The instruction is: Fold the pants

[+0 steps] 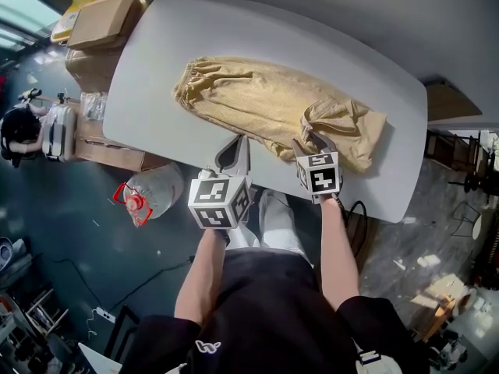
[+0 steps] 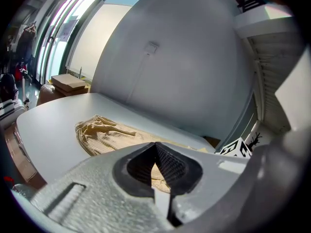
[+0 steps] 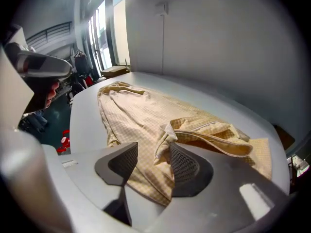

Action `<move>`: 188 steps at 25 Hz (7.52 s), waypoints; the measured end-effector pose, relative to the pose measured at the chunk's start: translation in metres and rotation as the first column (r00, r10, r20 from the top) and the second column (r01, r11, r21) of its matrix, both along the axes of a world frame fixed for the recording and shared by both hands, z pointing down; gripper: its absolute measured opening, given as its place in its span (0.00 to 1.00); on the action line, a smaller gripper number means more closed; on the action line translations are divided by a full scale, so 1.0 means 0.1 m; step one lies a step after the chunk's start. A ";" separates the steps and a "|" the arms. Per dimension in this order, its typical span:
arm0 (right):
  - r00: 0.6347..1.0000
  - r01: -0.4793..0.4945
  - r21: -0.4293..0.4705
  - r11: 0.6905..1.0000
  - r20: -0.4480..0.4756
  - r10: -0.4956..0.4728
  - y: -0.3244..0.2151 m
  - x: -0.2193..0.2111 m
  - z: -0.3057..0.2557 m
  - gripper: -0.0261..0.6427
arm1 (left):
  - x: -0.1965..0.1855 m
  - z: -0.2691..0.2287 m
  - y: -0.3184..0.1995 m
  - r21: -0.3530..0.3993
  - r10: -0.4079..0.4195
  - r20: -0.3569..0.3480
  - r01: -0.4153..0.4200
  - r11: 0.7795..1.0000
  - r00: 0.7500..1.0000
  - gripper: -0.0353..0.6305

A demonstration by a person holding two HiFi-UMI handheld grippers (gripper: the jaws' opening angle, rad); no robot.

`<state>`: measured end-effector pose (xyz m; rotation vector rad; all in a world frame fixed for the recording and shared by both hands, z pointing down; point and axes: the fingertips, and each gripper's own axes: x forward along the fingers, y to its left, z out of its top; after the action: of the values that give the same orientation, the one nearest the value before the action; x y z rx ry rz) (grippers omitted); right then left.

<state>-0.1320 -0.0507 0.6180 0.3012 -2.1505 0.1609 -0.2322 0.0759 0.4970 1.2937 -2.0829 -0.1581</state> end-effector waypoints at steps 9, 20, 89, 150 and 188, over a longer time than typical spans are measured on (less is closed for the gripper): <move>0.980 0.191 -0.114 0.975 0.087 -0.182 0.37 -0.17 -0.03 0.36 | 0.03 0.01 -0.04 -0.012 0.015 0.001 -0.015 1.000 1.000 0.06; 0.963 -0.073 -0.055 0.996 0.256 0.085 -0.27 0.03 -0.50 0.25 | 0.17 -0.03 -0.33 0.003 0.080 0.000 -0.080 0.997 0.997 0.06; 0.754 -0.553 -0.337 0.762 0.188 0.630 -1.19 1.99 0.06 0.34 | 1.73 0.57 -1.98 -0.149 0.474 -0.008 -0.470 0.870 0.880 0.06; 0.906 -0.268 0.142 0.953 0.374 0.199 -1.04 1.49 -2.34 0.13 | 1.26 -0.46 -1.33 0.108 0.261 0.073 -0.267 0.958 0.963 0.06; 0.986 0.156 -0.062 0.986 -0.049 -0.159 1.24 -0.92 0.03 0.16 | -0.34 0.16 1.06 -0.075 -0.115 0.018 0.116 0.990 0.993 0.06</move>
<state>-0.2239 0.0732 0.6212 0.0998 -2.1020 0.1233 -0.2666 0.1822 0.5126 1.1327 -2.1553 -0.1193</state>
